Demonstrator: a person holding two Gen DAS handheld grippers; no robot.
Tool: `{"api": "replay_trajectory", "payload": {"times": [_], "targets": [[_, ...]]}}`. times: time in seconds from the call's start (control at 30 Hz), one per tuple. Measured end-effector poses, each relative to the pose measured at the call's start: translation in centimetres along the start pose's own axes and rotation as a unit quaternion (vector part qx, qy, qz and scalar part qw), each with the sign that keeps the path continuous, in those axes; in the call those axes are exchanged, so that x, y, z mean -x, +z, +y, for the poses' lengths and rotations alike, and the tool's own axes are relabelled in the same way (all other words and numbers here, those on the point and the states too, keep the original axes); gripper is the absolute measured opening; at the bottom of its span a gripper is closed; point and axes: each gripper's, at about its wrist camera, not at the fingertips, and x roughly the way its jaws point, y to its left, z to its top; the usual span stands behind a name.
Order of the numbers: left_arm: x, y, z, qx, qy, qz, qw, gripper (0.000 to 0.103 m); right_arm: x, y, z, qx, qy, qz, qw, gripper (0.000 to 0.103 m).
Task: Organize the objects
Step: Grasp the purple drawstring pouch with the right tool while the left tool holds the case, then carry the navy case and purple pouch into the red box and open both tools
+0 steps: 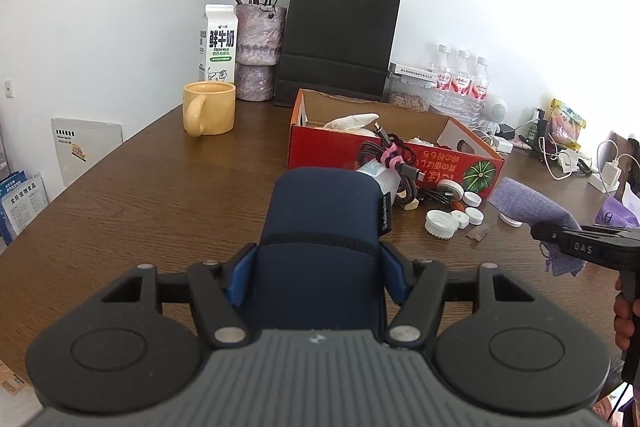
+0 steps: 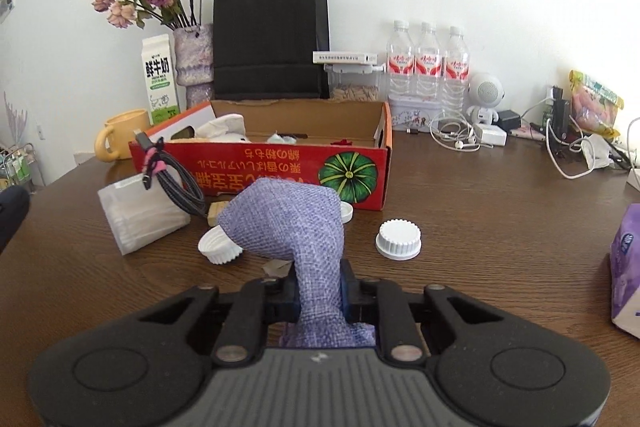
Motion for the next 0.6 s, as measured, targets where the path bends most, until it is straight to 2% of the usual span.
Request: {"api": "replay_trajectory", "payload": {"times": [0.2, 0.6], "targets": [[-0.2, -0.4, -0.9, -0.008, -0.012, 0.008, 0.9999, 0.064, 4.8, -2.3, 2.1, 0.002, 0.019, -0.031, 0.999, 0.015], [0.0, 0.2, -2.0, -0.022, -0.019, -0.008, 0.9995, 0.063, 5.3, -1.4, 3.0, 0.007, 0.038, -0.049, 0.998, 0.015]]}}
